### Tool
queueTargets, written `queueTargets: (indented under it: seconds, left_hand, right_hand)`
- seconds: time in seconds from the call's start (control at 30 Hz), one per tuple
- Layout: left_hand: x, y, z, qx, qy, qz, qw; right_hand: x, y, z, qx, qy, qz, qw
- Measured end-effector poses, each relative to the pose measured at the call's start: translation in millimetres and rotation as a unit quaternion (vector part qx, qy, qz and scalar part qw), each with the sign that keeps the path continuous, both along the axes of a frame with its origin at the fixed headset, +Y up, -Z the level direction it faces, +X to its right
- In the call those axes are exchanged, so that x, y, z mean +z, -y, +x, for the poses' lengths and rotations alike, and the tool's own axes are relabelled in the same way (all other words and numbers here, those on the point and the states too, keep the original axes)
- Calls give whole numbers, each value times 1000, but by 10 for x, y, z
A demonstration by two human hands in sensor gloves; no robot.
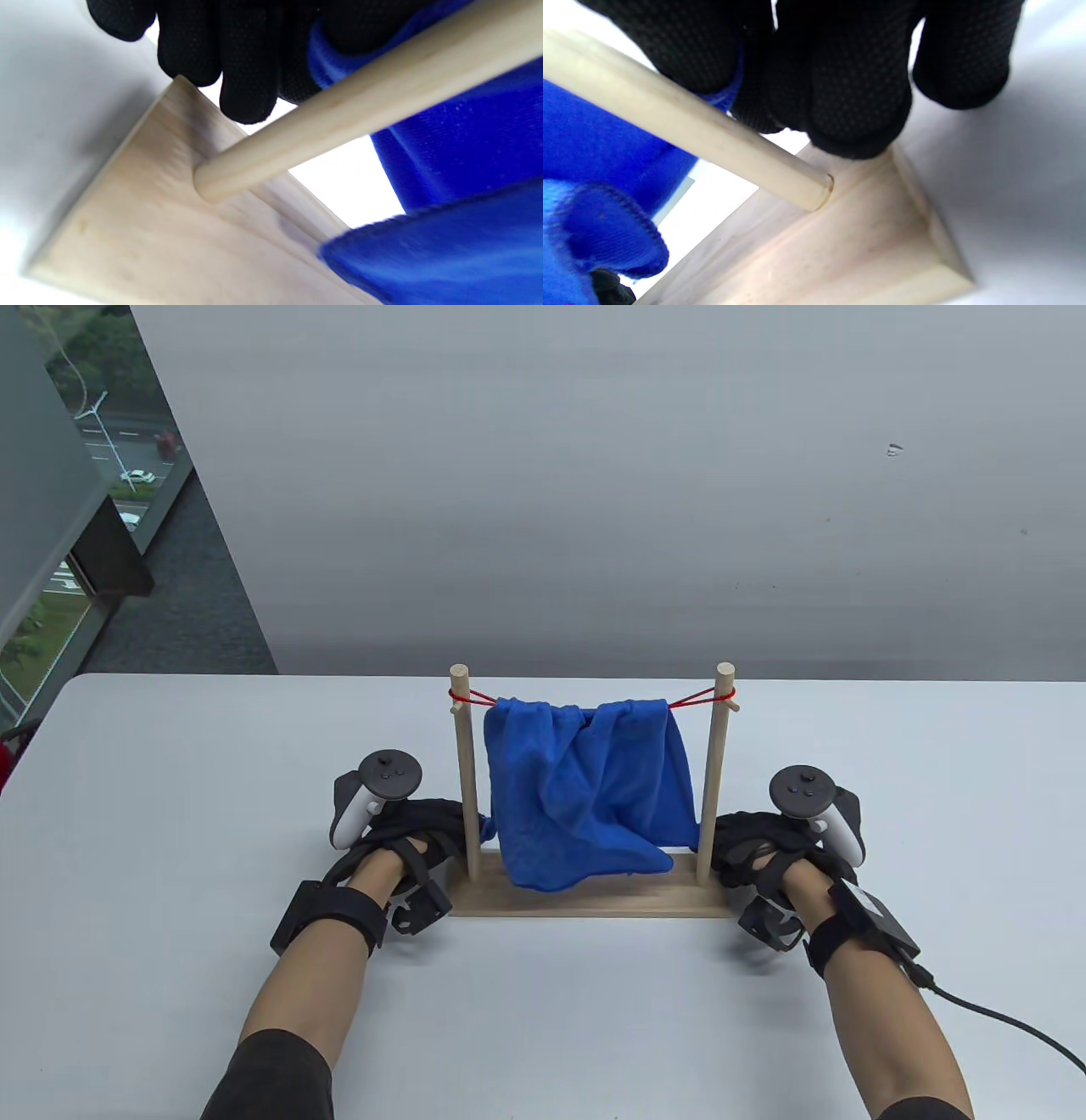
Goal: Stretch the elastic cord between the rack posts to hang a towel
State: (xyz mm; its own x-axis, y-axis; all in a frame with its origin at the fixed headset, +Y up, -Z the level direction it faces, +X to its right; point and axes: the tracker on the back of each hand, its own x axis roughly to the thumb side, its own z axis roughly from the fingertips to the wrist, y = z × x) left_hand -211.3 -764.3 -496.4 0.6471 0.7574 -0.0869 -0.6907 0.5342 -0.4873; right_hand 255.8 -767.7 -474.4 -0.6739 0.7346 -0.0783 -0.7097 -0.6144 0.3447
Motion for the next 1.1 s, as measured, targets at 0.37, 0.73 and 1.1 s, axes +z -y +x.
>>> queueTargets:
  seconds: [0.37,0.73,1.1]
  left_hand:
    - [280,-289,-316,148,-94,51,983]
    - [935,-897,-414,4,-94,224,970]
    - [1679,-940,-315,-107,-95,313,939]
  right_hand:
    - [216,-197,370,-101,101,90,986]
    - [801,-692,363,9,75,199,977]
    - [1509,-845,12,152,74,290,942]
